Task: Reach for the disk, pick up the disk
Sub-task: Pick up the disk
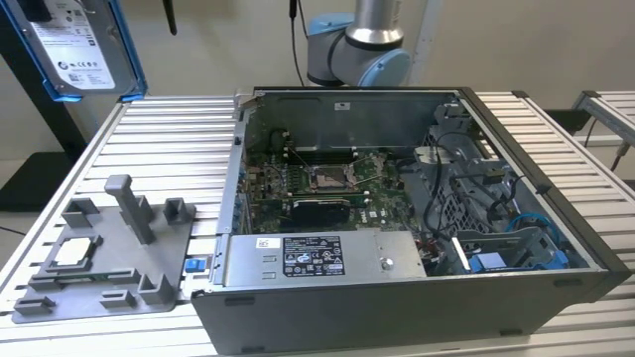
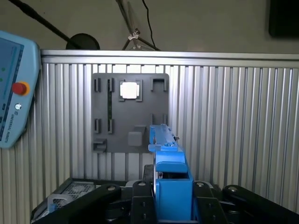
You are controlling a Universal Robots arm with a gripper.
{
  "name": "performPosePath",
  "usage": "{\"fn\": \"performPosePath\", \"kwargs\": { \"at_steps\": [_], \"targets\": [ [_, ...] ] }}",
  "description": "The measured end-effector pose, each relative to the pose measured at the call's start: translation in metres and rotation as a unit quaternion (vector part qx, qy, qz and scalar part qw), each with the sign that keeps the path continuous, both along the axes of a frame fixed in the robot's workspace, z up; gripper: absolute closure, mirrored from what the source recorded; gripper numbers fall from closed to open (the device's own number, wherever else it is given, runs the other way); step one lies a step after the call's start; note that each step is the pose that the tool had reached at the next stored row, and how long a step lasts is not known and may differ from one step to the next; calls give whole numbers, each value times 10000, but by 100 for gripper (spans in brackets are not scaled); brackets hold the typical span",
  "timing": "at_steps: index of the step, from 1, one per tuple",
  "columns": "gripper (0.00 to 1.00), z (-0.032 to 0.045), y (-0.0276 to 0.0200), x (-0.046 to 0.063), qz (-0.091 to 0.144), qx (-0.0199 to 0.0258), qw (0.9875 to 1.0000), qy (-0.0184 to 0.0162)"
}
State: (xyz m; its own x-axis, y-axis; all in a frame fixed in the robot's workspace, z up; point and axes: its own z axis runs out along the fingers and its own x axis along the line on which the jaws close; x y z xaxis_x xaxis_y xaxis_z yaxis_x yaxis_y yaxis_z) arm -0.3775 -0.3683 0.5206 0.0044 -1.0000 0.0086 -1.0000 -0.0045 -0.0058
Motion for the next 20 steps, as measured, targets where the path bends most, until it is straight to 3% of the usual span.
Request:
{"fn": "performPosePath", "kwargs": {
  "at_steps": [20],
  "targets": [
    [100,0,0,457,0,0,10000,0]
  ]
}}
